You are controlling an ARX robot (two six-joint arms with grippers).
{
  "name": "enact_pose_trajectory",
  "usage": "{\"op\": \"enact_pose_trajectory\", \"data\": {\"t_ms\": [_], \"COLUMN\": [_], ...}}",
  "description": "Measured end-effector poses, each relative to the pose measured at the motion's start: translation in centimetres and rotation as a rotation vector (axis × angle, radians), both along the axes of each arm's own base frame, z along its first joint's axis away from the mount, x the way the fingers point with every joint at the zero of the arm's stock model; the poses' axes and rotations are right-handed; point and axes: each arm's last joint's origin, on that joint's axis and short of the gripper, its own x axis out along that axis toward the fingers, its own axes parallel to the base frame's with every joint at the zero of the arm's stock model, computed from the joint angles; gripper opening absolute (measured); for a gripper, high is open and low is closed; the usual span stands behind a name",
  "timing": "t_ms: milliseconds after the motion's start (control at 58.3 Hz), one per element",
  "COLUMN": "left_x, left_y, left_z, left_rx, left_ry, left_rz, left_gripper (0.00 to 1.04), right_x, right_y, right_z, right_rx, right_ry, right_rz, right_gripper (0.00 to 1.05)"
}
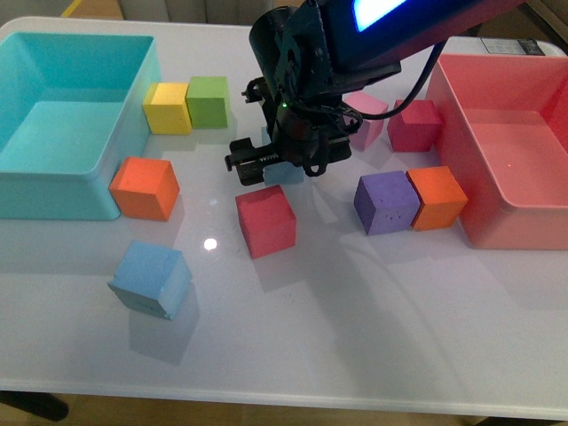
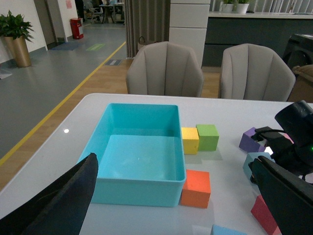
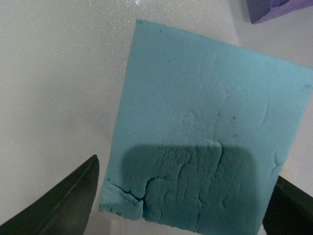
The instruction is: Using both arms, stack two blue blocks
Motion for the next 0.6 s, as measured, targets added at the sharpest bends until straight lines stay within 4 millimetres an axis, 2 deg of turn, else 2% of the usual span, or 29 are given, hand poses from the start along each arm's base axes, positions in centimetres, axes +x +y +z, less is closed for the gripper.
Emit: {"op": "enact_pose_trajectory", "data": {"t_ms": [137, 257, 463, 600], "left_x": [0.0, 0.0, 0.0, 0.0], "left_y": [0.0, 0.0, 0.0, 0.0], "left_z": [0.0, 0.0, 0.0, 0.0], "left_rx": [0.000, 0.000, 0.000, 0.000], "left_ry": [0.000, 0.000, 0.000, 0.000], "left_rz": [0.000, 0.000, 0.000, 0.000], "left_gripper": [0.96, 0.96, 0.96, 0.96], "right_x": [0.0, 0.1, 0.1, -1.7], "right_y": [-0.4, -0.8, -2.0, -3.7], "right_z": [0.3, 1.8, 6.0, 9.6], "right_rx": [0.019, 0.043, 0.101, 0.154], "right_ry": [-0.011, -0.040, -0.121, -0.212], "right_rz": [-0.004, -0.008, -0.017, -0.005], "right_gripper": [0.96, 0.96, 0.96, 0.96]}}
